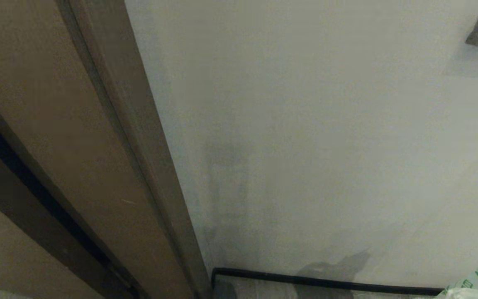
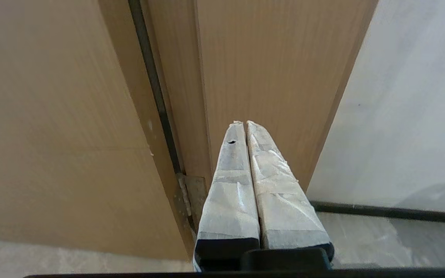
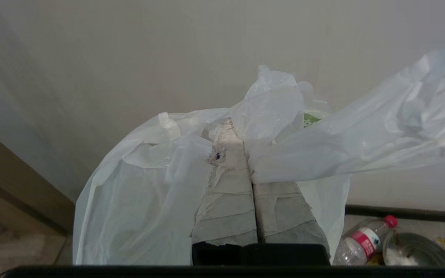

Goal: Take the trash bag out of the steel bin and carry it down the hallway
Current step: Put the trash bag at the door

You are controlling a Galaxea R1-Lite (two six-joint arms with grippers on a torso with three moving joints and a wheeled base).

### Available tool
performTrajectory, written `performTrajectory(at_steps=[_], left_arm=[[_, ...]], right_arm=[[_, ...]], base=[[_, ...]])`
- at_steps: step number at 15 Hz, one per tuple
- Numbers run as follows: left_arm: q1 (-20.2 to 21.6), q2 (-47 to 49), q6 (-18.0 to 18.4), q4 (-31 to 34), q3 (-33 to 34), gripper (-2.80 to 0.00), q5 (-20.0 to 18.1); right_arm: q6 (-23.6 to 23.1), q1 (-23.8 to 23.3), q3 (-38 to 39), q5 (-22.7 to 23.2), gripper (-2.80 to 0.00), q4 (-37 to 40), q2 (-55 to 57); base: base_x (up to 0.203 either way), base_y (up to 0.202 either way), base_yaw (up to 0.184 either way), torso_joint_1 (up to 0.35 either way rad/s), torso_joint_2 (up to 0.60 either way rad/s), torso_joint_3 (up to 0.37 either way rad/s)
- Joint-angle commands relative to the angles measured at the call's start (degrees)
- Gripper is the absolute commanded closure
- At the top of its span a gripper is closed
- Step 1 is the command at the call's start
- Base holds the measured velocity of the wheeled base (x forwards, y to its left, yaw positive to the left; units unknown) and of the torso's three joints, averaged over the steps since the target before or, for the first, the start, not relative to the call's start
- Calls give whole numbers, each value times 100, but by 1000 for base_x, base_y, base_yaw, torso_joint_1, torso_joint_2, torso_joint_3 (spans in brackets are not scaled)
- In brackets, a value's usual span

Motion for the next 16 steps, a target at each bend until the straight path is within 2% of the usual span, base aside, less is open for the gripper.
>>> performTrajectory(at_steps=[1,11,16], left_arm=[[0,-2,-3,-3,0,0,4],[0,-2,-3,-3,0,0,4],[0,-2,6,-3,0,0,4]], right_arm=[[6,-4,0,0,0,2,2],[-90,-4,-4,9,0,6,6],[-50,-9,-162,-12,0,49,9]], base=[[0,0,0,2,-2,-197],[0,0,0,2,2,-197],[0,0,0,1,2,-58]])
